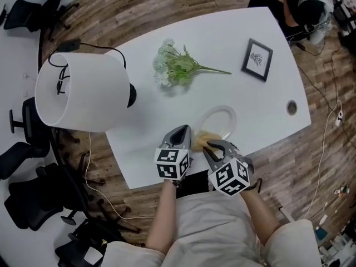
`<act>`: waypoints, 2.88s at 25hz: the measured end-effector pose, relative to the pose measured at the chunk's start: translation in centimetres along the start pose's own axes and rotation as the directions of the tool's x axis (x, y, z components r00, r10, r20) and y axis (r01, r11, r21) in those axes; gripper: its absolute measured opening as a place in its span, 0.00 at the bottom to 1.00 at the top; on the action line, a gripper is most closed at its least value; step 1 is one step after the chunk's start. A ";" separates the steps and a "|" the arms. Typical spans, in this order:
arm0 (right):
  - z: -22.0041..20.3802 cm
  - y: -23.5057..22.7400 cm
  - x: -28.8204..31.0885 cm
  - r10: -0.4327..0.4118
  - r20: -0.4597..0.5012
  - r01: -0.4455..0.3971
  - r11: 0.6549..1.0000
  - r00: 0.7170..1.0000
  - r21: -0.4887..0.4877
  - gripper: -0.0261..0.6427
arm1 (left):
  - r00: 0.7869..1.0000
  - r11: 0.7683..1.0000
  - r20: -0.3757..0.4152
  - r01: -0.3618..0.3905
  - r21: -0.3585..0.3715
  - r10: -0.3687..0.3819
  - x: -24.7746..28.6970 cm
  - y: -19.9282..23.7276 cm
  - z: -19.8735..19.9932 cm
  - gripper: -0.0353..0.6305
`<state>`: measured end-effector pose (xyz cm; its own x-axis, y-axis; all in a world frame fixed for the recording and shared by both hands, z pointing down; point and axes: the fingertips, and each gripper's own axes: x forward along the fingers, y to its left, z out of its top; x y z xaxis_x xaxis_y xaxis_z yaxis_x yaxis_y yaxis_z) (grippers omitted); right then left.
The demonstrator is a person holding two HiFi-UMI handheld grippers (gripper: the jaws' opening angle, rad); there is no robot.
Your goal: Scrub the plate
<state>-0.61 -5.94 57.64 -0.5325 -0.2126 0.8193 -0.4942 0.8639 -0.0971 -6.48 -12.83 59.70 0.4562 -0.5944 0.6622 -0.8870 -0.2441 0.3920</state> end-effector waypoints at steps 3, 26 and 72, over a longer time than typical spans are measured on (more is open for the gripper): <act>-0.8 -1.3 -0.5 -0.035 -0.002 0.035 0.999 0.999 0.033 0.17 | 1.000 0.999 -0.014 0.000 0.037 0.000 0.2 -0.3 -0.2 0.05; 0.5 -15.7 -1.4 -0.341 -0.012 0.339 0.931 0.940 0.135 0.17 | 0.998 0.998 -0.026 0.050 0.046 -0.049 0.2 -0.8 -0.4 0.06; 1.8 -15.9 0.1 -0.265 0.069 0.261 0.963 0.962 0.066 0.17 | 0.999 0.998 -0.025 0.046 0.051 -0.045 0.2 -0.9 -0.3 0.06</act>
<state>6.01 -20.55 58.26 -0.4285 -0.4647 0.7749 -0.6600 0.7467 0.0828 -5.58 -12.51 59.65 0.4974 -0.5634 0.6596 -0.8674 -0.3101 0.3892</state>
